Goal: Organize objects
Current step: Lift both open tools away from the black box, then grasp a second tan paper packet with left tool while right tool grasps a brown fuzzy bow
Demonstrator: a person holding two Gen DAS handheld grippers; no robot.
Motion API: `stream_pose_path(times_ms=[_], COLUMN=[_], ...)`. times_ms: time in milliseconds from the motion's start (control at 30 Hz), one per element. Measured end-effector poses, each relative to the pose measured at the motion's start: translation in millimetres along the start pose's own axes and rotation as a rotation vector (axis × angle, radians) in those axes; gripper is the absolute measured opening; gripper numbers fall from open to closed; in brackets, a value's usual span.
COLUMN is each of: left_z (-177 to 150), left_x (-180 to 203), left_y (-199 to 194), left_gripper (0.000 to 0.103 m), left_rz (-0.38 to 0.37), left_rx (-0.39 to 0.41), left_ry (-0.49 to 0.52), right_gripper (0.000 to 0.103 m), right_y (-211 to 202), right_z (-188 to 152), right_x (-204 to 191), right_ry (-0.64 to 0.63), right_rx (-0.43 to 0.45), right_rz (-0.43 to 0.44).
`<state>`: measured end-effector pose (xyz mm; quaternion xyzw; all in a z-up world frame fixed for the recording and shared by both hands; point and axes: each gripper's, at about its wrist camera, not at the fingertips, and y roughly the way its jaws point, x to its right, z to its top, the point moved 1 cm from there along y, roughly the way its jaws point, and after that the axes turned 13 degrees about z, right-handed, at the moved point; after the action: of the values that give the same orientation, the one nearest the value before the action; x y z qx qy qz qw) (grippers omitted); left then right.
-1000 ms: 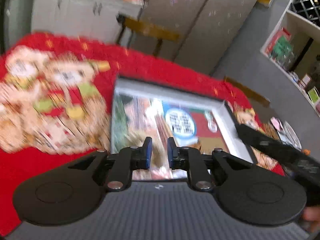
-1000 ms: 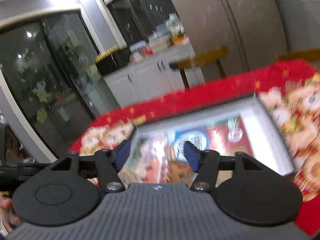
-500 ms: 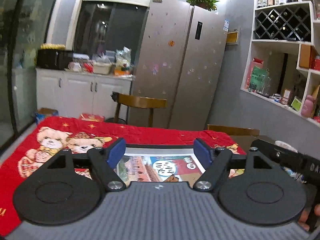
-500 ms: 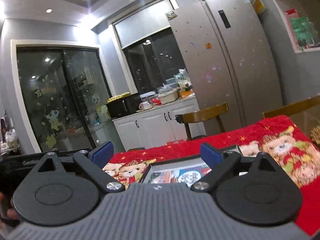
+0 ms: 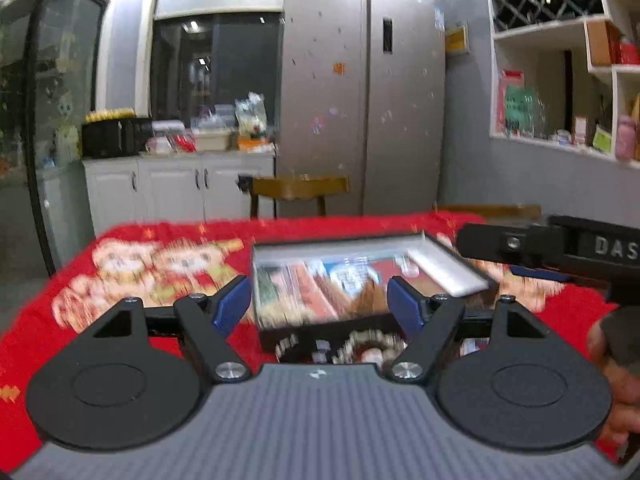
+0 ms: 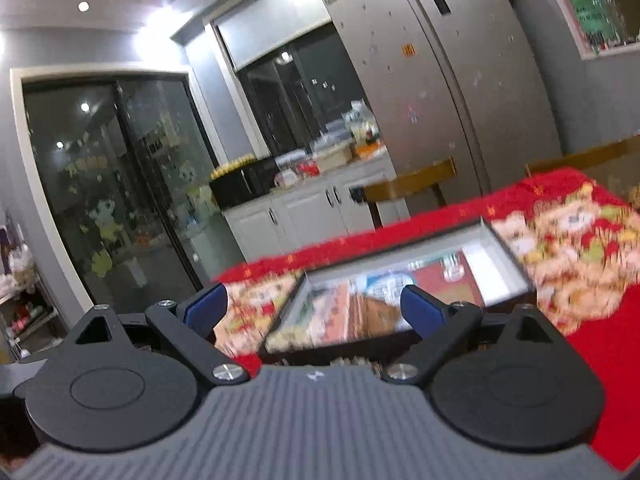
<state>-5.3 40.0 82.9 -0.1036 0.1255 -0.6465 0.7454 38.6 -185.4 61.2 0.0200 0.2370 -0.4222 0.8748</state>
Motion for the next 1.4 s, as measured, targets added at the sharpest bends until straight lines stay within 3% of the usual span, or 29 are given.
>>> stream_pose_path(times_ms=[167, 267, 467, 533, 567, 700, 967, 1100, 1233, 1333, 1400], left_z=[-34, -49, -62, -66, -67, -66, -71, -71, -72, -73, -73], left_x=[5, 4, 8, 8, 8, 5, 12, 6, 11, 14, 15], left_y=[32, 49, 67, 72, 75, 76, 77, 88, 87, 83, 82], left_gripper=[0.079, 0.079, 0.076, 0.065, 0.064, 0.055, 0.057, 0.069, 0.066, 0.055, 0.054], left_rz=[-0.071, -0.09, -0.073, -0.062, -0.069, -0.08, -0.063, -0.057, -0.042, -0.051, -0.044], left_rx=[-0.144, -0.234, -0.287, -0.307, -0.324, -0.318, -0.285, -0.312, -0.303, -0.294, -0.288], left_ry=[0.057, 0.041, 0.059, 0.064, 0.058, 0.051, 0.086, 0.048, 0.078, 0.1, 0.105], right_gripper=[0.098, 0.096, 0.088, 0.082, 0.078, 0.075, 0.075, 0.075, 0.066, 0.053, 0.051], right_y=[20, 30, 43, 48, 49, 55, 68, 75, 76, 74, 73], right_z=[-24, -37, -53, -55, -57, -63, -69, -70, -71, -72, -72], right_x=[21, 27, 35, 38, 39, 41, 36, 31, 27, 28, 30], right_ry=[0.077, 0.082, 0.117, 0.134, 0.137, 0.144, 0.108, 0.08, 0.05, 0.053, 0.063], right_rx=[-0.081, -0.141, -0.231, -0.257, -0.274, -0.313, -0.329, -0.33, -0.33, -0.329, -0.333], right_rz=[0.026, 0.037, 0.044, 0.048, 0.049, 0.053, 0.059, 0.058, 0.051, 0.048, 0.05])
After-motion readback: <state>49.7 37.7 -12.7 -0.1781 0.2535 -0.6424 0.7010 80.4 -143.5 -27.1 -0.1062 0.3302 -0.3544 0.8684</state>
